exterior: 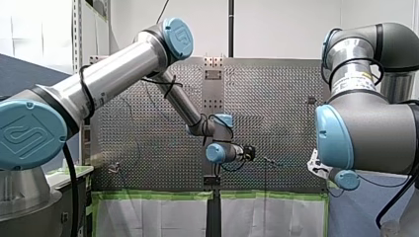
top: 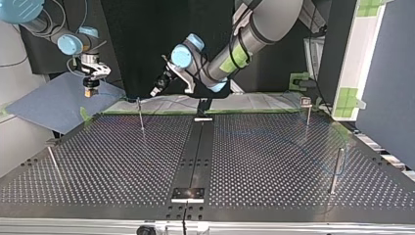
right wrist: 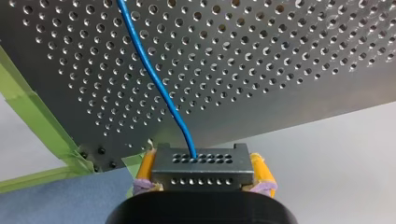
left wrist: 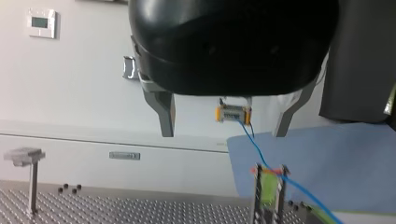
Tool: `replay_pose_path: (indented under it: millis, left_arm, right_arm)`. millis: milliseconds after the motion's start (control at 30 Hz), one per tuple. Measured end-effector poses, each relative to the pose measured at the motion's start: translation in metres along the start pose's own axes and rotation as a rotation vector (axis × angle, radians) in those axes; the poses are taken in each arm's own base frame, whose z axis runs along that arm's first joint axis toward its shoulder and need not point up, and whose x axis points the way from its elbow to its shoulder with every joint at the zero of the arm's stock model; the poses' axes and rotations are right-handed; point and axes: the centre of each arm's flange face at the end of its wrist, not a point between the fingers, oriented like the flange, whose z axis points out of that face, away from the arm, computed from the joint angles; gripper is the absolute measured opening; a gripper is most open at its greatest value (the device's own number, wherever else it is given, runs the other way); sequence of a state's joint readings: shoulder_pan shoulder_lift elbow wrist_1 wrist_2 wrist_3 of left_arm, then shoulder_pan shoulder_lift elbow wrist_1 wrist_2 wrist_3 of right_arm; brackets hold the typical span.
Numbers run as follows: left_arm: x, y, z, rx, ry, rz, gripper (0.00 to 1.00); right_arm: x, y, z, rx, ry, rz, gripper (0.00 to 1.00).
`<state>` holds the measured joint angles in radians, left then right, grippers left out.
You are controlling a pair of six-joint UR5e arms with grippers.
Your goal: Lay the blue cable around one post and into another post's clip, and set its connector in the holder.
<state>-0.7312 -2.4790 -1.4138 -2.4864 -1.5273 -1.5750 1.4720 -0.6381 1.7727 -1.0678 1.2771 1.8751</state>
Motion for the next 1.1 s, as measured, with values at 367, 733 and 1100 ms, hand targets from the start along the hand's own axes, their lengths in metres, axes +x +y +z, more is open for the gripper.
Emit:
replay_pose_path:
  millis: [367, 733, 1100]
  left_arm:
    - [-0.013, -0.015, -0.033, -0.052, 0.032, -0.079, 1.00]
    - [0.015, -0.008, -0.058, -0.152, 0.110, -0.167, 1.00]
    - [-0.004, -0.008, -0.040, -0.176, 0.065, -0.214, 1.00]
  right_arm:
    - [-0.003, -0.005, 0.000, 0.011, -0.004, 0.004, 0.00]
    - [-0.005, -0.008, 0.000, 0.015, -0.007, 0.010, 0.00]
    - [-0.005, -0.010, 0.000, 0.025, -0.005, 0.015, 0.00]
